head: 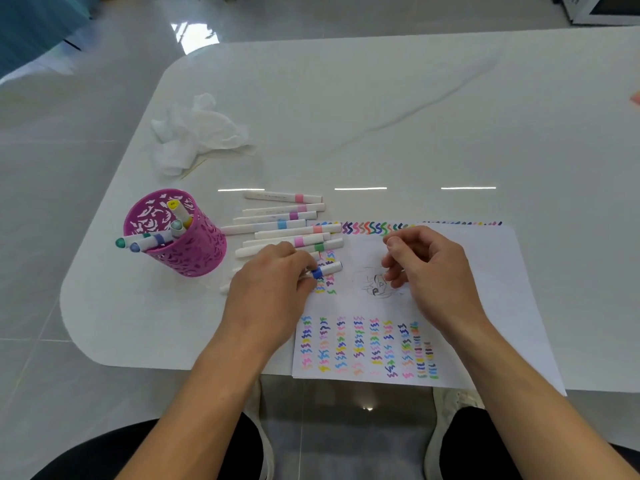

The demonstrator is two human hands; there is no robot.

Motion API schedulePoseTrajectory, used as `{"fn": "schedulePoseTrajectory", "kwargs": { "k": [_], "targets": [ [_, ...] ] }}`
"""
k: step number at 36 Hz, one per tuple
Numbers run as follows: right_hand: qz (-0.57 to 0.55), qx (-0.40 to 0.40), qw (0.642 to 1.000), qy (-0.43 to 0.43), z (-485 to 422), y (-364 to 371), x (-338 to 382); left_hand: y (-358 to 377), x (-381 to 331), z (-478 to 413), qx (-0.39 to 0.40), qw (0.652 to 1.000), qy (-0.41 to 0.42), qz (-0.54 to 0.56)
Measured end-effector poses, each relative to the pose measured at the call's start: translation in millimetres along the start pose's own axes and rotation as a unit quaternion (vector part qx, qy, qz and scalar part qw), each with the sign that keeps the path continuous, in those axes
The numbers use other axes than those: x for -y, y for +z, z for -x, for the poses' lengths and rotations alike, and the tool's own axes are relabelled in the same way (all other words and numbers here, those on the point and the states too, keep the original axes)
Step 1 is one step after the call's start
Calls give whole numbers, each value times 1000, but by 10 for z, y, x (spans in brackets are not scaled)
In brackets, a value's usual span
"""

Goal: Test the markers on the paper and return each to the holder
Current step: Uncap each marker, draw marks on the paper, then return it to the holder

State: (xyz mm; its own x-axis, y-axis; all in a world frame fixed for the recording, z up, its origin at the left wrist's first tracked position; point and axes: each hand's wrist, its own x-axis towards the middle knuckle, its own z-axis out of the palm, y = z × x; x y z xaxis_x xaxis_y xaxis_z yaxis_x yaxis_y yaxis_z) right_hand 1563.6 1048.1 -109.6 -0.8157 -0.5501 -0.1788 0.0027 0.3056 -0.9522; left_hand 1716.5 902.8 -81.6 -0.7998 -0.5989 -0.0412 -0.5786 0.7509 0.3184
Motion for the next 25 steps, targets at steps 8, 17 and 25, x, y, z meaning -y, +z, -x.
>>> {"fn": "schedulePoseTrajectory", "kwargs": {
  "k": [8, 17, 25],
  "targets": [
    [-4, 12, 1000, 2, -3, 11, -14, 44, -54, -25, 11, 1000, 8, -21],
    [23, 37, 999, -11, 9, -21, 27, 4, -134, -59, -14, 996, 5, 89],
    [49, 100, 991, -68, 89, -43, 101, 45, -348, -86, -23, 963, 20, 266]
  ]
}}
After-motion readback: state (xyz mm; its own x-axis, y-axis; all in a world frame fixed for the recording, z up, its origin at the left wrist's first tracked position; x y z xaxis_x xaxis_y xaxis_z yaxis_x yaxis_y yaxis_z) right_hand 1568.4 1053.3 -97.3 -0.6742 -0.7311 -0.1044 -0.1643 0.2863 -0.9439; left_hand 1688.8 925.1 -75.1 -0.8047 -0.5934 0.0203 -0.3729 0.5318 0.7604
